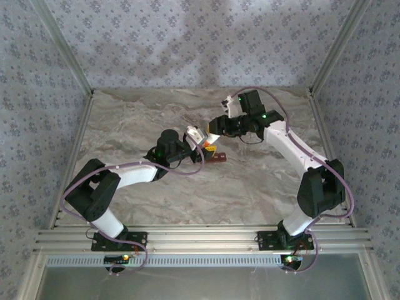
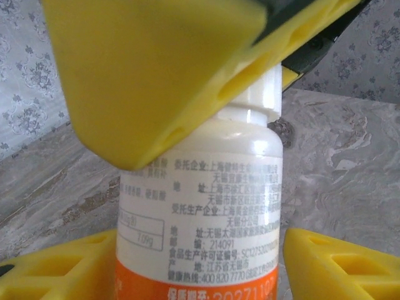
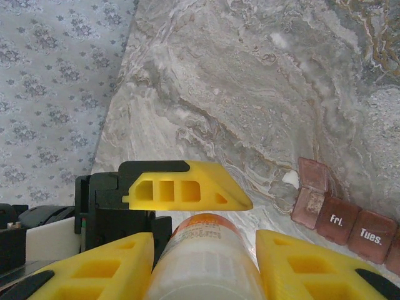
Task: Sort the pills into containers
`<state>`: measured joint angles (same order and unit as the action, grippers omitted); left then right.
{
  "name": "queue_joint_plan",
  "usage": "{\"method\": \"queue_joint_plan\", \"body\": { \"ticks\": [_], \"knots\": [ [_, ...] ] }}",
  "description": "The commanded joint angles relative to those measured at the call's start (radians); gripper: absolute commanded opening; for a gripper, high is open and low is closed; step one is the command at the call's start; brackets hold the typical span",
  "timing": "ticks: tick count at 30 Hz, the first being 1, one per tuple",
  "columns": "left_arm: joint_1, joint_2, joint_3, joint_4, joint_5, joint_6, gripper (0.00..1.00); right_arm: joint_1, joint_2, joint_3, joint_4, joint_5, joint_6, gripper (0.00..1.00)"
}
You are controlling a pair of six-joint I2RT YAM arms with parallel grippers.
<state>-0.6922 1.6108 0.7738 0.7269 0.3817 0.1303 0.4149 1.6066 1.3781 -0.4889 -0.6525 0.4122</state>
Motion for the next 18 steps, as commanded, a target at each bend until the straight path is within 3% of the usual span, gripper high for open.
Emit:
{"method": "queue_joint_plan", "body": {
  "ticks": [1,9,18],
  "knots": [
    [0.001,-0.028,0.03,-0.002,0.008,-0.005,0.63,0.007,-0.01,-0.01,0.01,-0.028,0.017,0.36],
    [0.001,-0.025,0.05,-0.027,0.003,-0.015,0.56,0.014,-0.004,-0.022,0.014,-0.031,0.017,0.35],
    [0.003,-0.027,0.068,-0.078,0.01,-0.02,0.32,0.015,-0.008,-0.026,0.011,-0.031,0.014,0.36]
  ]
}}
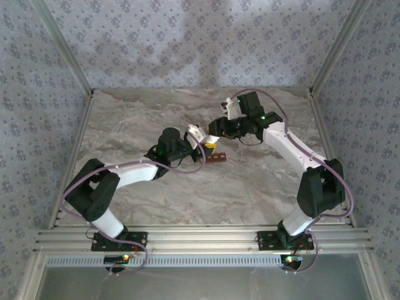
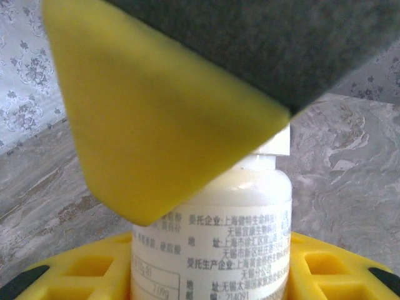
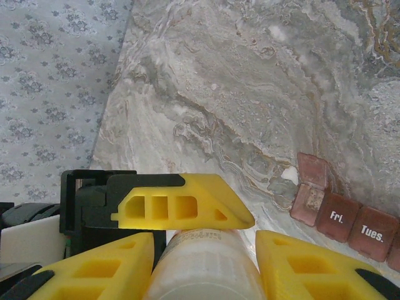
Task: Sort the pills into containers
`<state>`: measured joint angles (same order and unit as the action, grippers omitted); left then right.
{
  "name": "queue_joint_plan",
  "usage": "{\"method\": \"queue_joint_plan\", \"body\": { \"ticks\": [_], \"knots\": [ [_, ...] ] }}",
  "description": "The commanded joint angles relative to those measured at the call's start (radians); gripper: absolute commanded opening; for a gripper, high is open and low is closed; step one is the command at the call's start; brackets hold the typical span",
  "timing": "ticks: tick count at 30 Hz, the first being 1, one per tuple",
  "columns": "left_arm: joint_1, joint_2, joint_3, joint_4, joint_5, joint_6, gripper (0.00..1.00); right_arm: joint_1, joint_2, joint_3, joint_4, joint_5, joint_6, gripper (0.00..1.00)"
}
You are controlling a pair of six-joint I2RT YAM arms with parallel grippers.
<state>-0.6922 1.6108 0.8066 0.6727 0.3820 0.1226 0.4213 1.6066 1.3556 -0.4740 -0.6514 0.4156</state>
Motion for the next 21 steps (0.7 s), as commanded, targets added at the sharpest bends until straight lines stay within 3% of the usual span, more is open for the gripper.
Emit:
{"method": "queue_joint_plan", "body": {
  "ticks": [1,5,7,8,12,21],
  "knots": [
    [0.005,-0.031,0.034,-0.028,0.009,-0.015,0.3,0.007,-0.011,-0.004,-0.006,-0.033,0.01,0.4],
    [0.011,-0.047,0.038,-0.055,-0.009,-0.034,0.15,-0.004,-0.046,-0.011,-0.02,-0.006,0.017,0.68],
    [0.023,-0.058,0.052,-0.09,-0.016,-0.068,0.05,-0.022,-0.082,-0.027,-0.006,0.028,0.033,0.78],
    [0.031,-0.061,0.063,-0.117,-0.014,-0.087,0.0,-0.032,-0.099,-0.04,0.01,0.035,0.043,0.79],
    [0.056,-0.066,0.12,-0.238,-0.009,-0.135,0.0,-0.077,-0.149,-0.067,0.036,0.093,0.089,0.81],
    [0.051,-0.057,0.144,-0.295,0.048,-0.068,0.0,-0.084,-0.218,-0.154,0.153,0.29,0.353,0.81]
  ]
}}
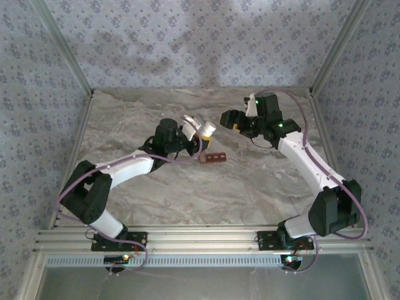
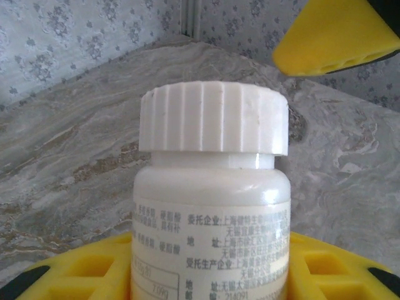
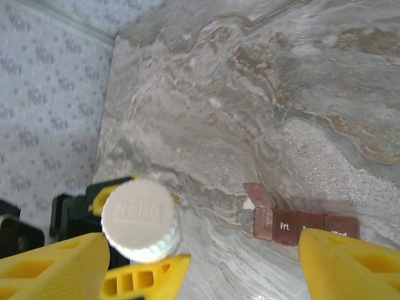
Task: Sort the pills into containers
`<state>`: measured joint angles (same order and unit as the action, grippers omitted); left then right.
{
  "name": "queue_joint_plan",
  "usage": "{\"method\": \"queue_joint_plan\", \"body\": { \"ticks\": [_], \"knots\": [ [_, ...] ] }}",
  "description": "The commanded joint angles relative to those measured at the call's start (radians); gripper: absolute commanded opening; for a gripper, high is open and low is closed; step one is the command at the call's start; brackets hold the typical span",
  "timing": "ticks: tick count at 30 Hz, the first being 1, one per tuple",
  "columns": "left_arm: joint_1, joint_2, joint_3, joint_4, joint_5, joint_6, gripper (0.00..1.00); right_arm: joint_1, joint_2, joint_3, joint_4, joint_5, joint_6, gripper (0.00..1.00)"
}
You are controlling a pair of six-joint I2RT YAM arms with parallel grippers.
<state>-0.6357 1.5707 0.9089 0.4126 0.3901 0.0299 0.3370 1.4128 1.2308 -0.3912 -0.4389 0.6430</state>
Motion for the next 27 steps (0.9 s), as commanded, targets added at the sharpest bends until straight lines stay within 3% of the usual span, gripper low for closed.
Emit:
{"method": "queue_joint_plan", "body": {
  "ticks": [1,17,27],
  "knots": [
    [-0.006,-0.015,0.042,-0.039,0.043,0.029,0.0,0.002,-0.022,-0.03,0.084,0.084,0.144,0.81],
    [-0.021,-0.003,0.079,-0.094,0.059,0.061,0.0,0.111,0.074,0.012,0.144,0.101,0.187,0.8],
    [-0.023,0.007,0.086,-0.099,0.064,0.061,0.0,0.132,0.095,0.006,0.159,0.088,0.178,0.68]
  ]
}}
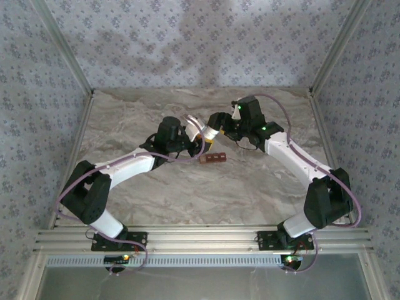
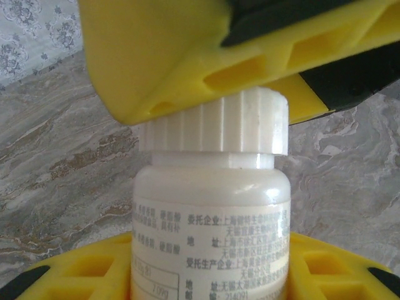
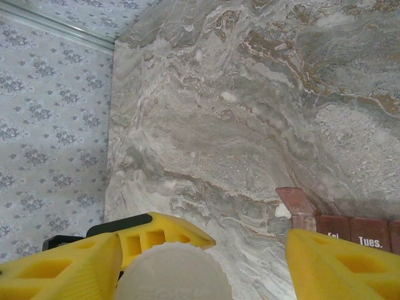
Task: Sort the pills into containers
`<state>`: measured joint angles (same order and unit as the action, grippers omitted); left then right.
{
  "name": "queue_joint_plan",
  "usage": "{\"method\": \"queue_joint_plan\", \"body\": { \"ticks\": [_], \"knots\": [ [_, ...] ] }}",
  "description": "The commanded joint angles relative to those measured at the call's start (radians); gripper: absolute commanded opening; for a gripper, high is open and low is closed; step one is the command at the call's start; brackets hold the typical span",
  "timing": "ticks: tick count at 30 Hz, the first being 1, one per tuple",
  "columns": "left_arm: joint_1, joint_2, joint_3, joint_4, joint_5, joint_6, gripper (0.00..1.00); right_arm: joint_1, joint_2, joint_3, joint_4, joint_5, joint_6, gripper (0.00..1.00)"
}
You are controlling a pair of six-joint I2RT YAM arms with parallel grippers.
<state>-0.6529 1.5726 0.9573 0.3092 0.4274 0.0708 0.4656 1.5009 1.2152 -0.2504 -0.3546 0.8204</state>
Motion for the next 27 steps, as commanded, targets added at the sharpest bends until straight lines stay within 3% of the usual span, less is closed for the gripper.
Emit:
{"method": "queue_joint_plan", "body": {
  "ticks": [1,6,13,22,27],
  "knots": [
    [-0.005,0.006,0.04,0.005,0.027,0.019,0.0,0.007,0.009,0.02,0.019,0.001,0.0,0.66],
    [-0.008,0.016,0.047,0.006,0.031,0.014,0.0,0.007,0.009,0.005,0.027,-0.01,-0.012,0.49],
    [-0.007,0.02,0.055,0.009,0.034,-0.005,0.0,-0.002,0.004,-0.014,0.045,-0.054,-0.048,0.42],
    [0.015,0.004,0.041,0.106,0.144,-0.117,0.0,-0.018,-0.068,-0.137,0.197,-0.154,-0.371,0.43],
    [0.02,0.003,0.052,0.112,0.175,-0.142,0.0,-0.055,-0.079,-0.159,0.211,-0.191,-0.351,0.47]
  ]
}}
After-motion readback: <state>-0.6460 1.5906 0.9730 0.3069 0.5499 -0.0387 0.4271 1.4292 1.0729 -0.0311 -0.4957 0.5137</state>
